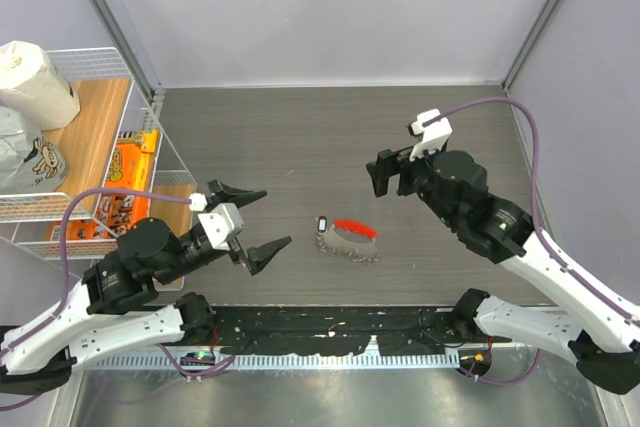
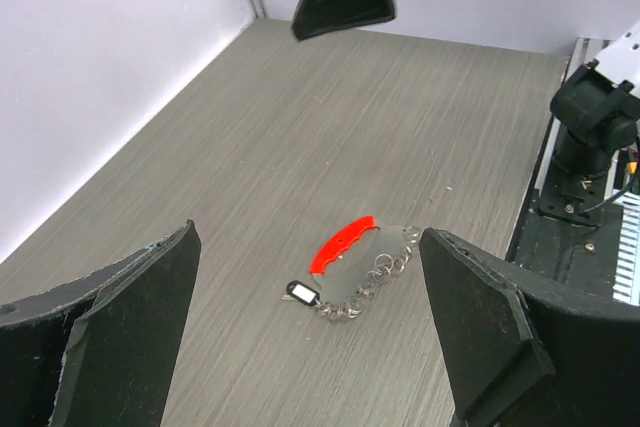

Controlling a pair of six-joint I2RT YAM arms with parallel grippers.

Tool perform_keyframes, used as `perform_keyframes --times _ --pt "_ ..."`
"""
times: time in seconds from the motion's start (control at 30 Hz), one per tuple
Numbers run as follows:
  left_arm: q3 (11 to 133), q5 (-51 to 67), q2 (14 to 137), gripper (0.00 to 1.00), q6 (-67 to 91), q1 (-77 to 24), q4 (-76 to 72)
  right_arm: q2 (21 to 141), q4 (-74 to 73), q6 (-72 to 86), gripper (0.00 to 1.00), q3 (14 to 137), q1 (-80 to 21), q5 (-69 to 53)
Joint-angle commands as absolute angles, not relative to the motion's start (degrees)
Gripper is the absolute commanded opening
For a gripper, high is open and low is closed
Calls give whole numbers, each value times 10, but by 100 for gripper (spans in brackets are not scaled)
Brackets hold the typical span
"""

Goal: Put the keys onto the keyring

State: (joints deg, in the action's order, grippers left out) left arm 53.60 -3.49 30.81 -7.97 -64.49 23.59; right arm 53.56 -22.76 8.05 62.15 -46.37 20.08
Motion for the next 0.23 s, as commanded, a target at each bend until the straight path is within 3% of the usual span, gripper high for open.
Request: perform_keyframes --times 0.0,0.1,0.2 --pt "527 -69 296 99 -86 -645 199 492 -248 70 95 631 -462 233" --pt "529 -66 289 100 -75 -645 203 462 -245 61 95 618 -462 176" --pt "532 -76 284 100 -70 -645 207 461 -258 84 95 624 -462 199"
